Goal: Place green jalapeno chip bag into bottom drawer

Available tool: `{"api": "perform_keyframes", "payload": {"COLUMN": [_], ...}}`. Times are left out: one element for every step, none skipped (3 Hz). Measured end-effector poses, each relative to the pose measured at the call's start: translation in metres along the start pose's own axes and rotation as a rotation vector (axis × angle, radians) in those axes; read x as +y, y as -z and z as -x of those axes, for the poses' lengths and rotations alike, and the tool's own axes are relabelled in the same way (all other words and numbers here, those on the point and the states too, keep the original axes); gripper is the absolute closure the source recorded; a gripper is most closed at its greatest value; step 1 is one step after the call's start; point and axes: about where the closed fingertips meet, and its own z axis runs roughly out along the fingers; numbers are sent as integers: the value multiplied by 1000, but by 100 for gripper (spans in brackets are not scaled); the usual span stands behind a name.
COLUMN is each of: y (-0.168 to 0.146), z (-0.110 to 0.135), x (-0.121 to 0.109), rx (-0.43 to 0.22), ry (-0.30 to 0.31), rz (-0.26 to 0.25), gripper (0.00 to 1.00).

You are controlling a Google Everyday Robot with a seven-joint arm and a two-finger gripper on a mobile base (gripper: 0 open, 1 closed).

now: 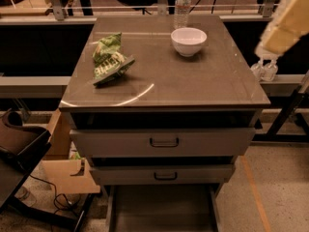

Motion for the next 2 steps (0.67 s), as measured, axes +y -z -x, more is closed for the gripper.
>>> {"api": "perform_keyframes", "payload": {"y": [-32,-80], "z": [37,65], "x": [-6,9], "rx": [-88,-177], "ry": [-79,-199], "rz": [-54,-40], "gripper": [0,0]}}
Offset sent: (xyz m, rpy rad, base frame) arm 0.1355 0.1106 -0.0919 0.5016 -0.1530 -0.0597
